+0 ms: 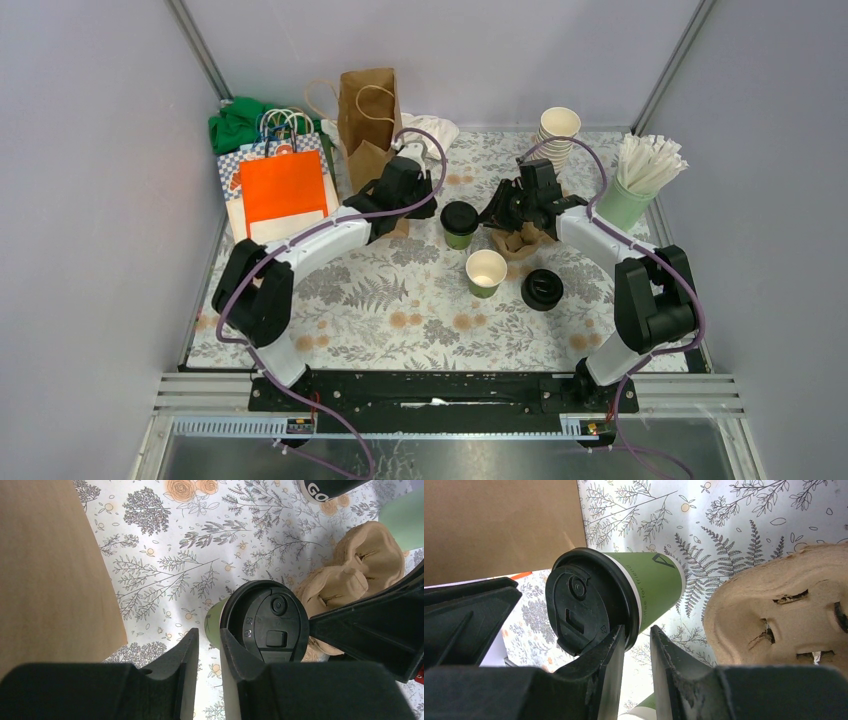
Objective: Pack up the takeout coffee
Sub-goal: Adjust the cup lid on the coffee cup.
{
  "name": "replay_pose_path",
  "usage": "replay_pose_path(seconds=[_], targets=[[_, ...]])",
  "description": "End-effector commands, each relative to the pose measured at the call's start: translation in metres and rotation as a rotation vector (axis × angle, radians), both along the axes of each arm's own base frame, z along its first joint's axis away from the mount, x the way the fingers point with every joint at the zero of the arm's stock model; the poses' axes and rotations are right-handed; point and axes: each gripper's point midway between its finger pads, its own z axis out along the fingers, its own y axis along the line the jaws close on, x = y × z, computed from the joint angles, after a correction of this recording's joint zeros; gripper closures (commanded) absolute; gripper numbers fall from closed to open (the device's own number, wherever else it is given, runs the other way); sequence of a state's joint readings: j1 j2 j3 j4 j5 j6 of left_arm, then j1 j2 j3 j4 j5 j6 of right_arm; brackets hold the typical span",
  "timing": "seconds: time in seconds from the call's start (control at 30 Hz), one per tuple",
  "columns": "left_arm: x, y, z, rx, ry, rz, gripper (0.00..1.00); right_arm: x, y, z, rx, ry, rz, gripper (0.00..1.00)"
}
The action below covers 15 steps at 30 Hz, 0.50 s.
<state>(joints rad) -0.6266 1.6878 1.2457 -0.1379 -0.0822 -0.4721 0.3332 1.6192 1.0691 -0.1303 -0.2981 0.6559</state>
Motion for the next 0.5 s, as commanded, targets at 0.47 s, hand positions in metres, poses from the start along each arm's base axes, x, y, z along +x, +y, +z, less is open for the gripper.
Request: replay_pose_path(seconds=[0.47], targets=[[0.009, -0.021, -0.007, -0.099, 0.022, -0.055, 0.72, 0.009, 0.003, 0.021, 0.023, -0.053, 0.004, 0.68]])
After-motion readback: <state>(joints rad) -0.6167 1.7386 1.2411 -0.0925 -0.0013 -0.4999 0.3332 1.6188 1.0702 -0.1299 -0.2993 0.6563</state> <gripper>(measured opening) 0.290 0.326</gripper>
